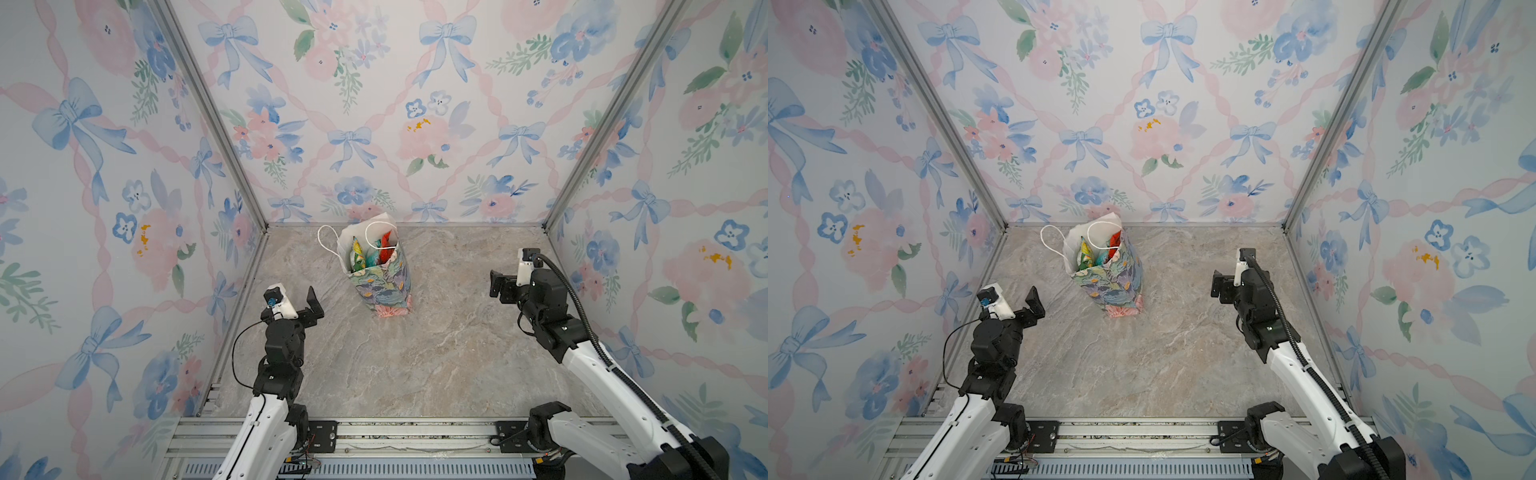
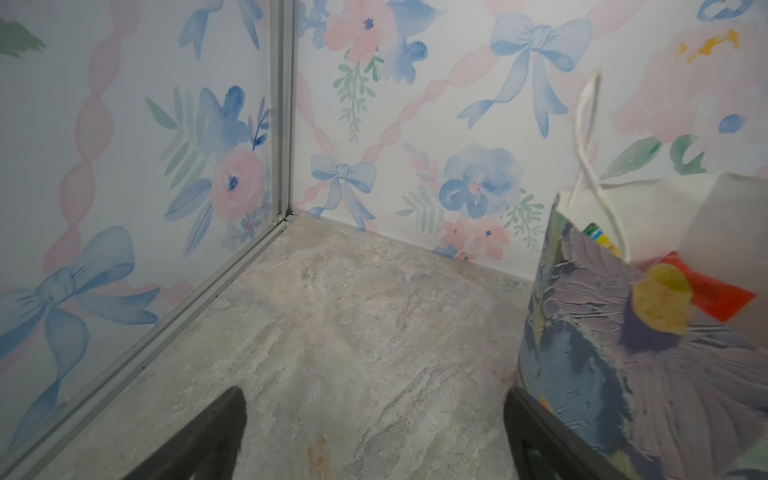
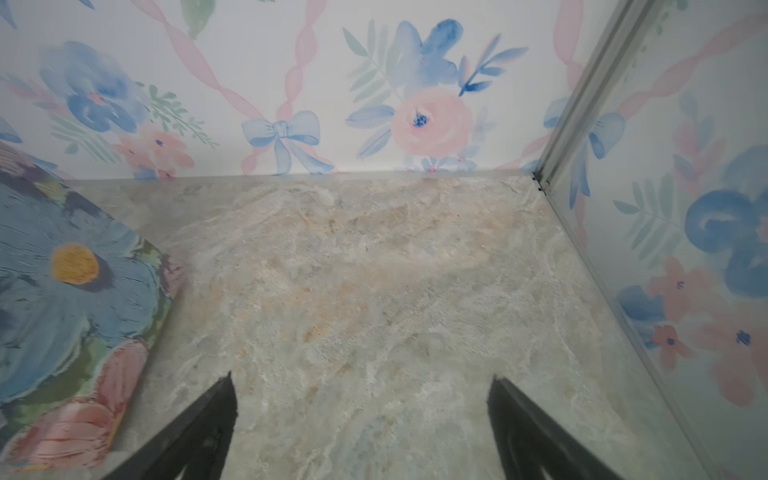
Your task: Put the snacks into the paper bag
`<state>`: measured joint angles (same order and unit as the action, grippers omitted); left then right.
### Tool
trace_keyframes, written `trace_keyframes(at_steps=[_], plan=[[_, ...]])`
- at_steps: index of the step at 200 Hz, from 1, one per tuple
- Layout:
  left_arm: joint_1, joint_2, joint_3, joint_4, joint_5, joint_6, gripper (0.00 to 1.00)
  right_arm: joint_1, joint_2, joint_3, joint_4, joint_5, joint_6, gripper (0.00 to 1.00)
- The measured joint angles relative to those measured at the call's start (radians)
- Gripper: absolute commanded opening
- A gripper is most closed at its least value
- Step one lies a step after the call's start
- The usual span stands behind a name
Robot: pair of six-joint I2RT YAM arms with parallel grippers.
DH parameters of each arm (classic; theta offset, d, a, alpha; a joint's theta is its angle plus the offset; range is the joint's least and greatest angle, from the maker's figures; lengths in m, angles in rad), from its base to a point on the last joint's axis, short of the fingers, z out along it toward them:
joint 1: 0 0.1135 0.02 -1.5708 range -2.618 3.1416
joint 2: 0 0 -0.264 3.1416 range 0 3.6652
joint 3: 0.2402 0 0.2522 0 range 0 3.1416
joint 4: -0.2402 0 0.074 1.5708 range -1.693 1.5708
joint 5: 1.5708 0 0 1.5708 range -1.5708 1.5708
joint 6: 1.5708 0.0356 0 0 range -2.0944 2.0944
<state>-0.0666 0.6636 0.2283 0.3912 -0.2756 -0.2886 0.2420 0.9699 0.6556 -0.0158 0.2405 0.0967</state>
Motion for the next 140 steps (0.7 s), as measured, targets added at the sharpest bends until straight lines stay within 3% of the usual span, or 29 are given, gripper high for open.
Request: trace_keyframes(at_steps=[50,92,140], plan=[[0.045,0.289,-0.025,0.279,0.068,0.102,0.98,-0.062,0.077,-0.218,0.303,0.073,-0.074,0.96],[0.066,0.545,-0.027,0.46,0.142,0.16,0.98,-0.092,0.304,-0.324,0.658,0.08,-0.121,0.97],[0.07,0.698,-0.028,0.639,0.206,0.2,0.98,-0.097,0.612,-0.411,1.069,0.043,-0.153,0.96]])
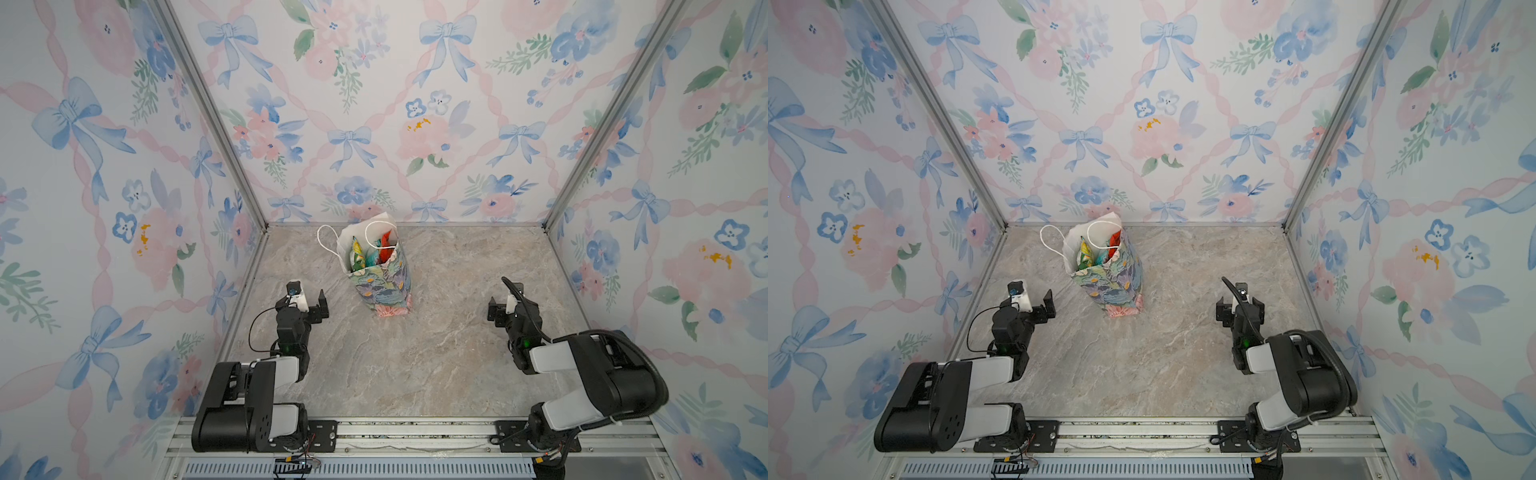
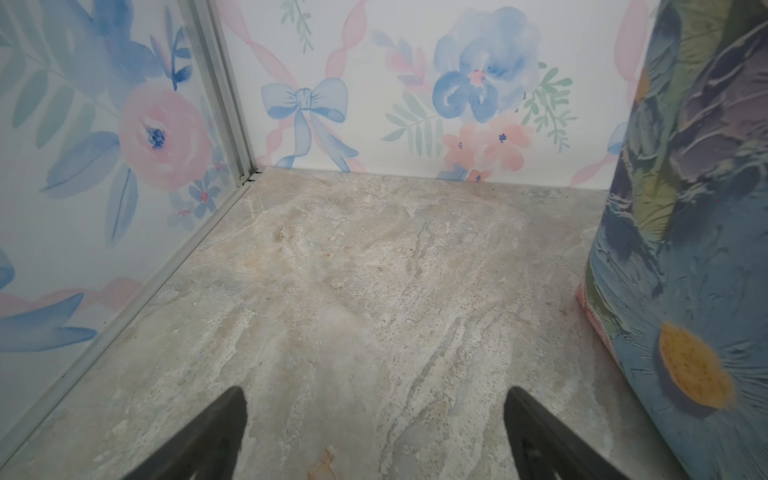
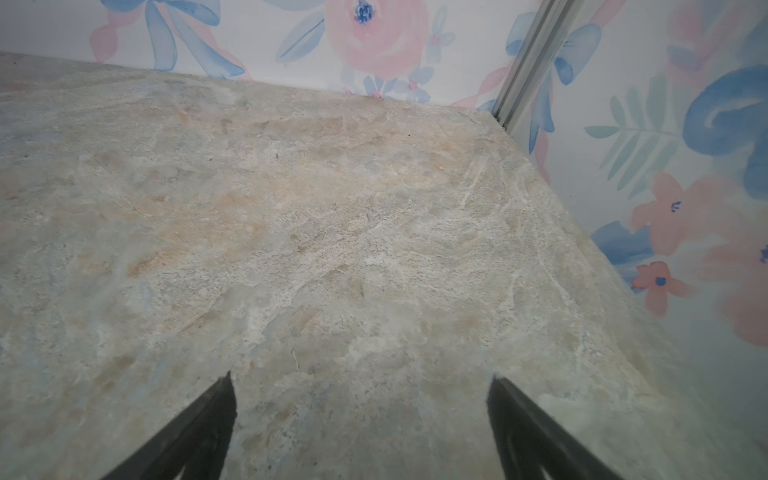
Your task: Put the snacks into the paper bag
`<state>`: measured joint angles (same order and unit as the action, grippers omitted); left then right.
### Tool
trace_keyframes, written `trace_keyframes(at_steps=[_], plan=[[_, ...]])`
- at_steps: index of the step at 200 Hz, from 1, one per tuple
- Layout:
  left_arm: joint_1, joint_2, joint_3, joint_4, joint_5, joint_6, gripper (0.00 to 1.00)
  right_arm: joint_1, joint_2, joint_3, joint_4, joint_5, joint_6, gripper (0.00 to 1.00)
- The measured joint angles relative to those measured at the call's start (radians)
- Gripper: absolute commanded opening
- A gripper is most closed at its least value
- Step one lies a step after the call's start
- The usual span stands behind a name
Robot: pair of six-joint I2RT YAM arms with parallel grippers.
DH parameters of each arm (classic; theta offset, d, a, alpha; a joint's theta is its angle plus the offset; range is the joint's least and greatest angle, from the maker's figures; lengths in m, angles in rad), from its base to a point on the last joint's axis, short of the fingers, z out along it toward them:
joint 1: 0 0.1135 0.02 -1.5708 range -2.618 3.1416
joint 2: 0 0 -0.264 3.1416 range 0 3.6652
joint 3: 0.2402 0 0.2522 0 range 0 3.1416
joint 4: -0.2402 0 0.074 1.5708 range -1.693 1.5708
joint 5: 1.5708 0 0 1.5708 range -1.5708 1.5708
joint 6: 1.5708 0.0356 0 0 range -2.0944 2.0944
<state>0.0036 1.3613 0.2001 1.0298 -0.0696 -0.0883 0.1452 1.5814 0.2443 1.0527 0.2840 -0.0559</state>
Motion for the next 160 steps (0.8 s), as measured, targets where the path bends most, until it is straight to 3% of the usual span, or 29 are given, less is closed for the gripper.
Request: trace_keyframes(at_steps=[61,160], plan=[[0.001,0.129,0.0,0.122,0.027,0.01,0.98,0.006,0.006,-0.009,0.118,-0.021,-0.025,0.97],[0.001,0.168,0.0,0.173,0.023,0.01,0.98,0.0,0.006,0.05,0.062,-0.018,-0.023,0.97]])
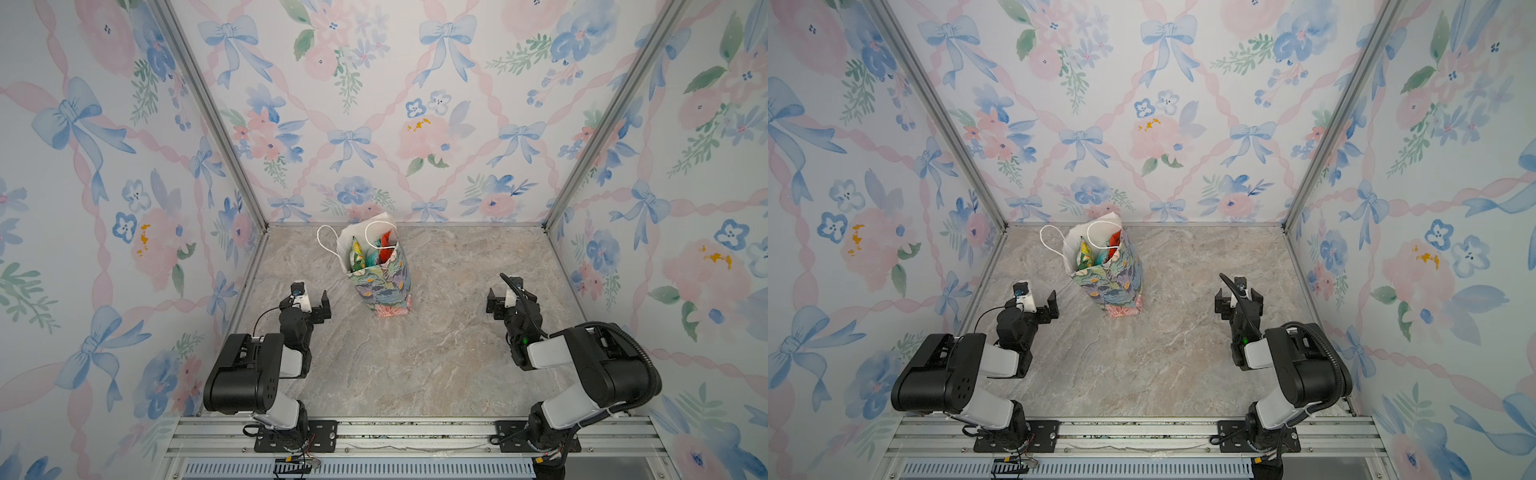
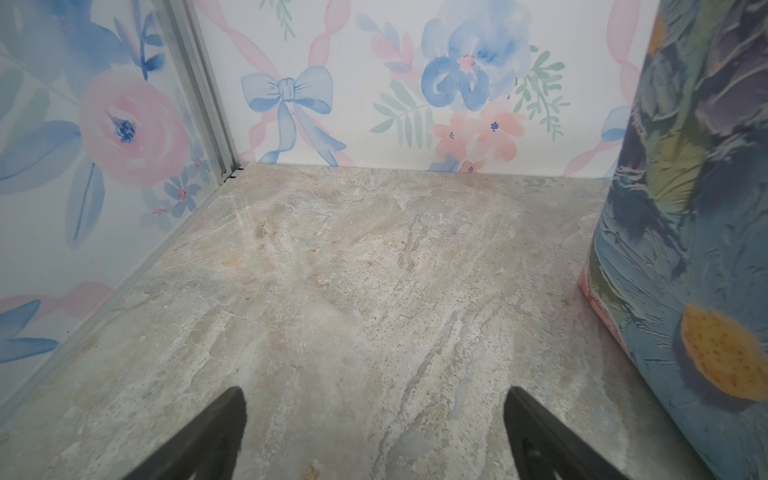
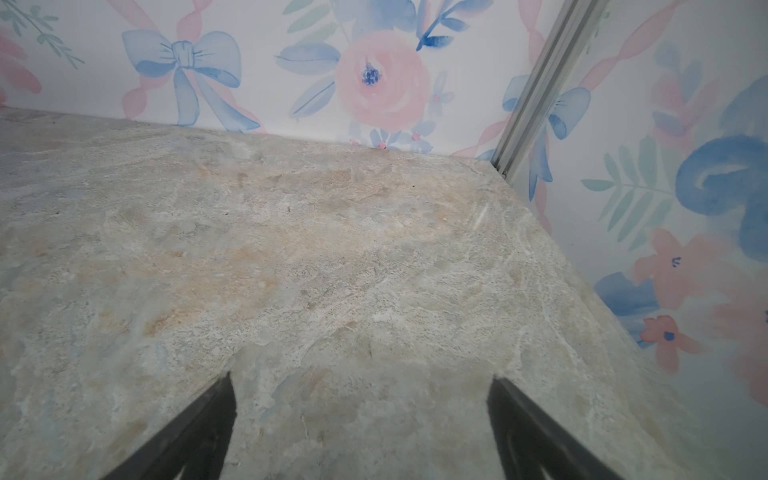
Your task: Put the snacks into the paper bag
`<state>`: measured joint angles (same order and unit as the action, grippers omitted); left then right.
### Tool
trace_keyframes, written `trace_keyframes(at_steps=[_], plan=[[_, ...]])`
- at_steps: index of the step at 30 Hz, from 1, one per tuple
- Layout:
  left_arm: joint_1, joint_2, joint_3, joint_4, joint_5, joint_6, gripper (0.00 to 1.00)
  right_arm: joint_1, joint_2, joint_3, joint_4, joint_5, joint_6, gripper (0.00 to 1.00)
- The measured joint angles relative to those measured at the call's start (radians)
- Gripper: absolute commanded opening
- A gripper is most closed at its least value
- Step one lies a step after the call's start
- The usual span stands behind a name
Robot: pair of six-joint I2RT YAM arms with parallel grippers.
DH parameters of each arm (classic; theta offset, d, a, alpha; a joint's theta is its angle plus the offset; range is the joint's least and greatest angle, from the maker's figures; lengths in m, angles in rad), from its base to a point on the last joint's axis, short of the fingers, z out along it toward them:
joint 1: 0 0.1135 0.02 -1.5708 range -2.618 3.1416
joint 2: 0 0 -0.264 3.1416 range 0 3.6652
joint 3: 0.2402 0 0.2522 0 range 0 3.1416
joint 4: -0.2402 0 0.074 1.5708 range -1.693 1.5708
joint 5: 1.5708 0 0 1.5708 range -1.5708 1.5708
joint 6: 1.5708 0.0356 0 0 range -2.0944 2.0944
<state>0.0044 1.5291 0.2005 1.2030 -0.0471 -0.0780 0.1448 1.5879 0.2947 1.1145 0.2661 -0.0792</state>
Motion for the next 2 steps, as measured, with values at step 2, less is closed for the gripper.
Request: trace_keyframes(at_steps=[2], plan=[[0.0,0.0,0.0,0.001,0.0,0.0,0.98,0.0,0.0,0.0,0.0,0.0,0.0,0.96]])
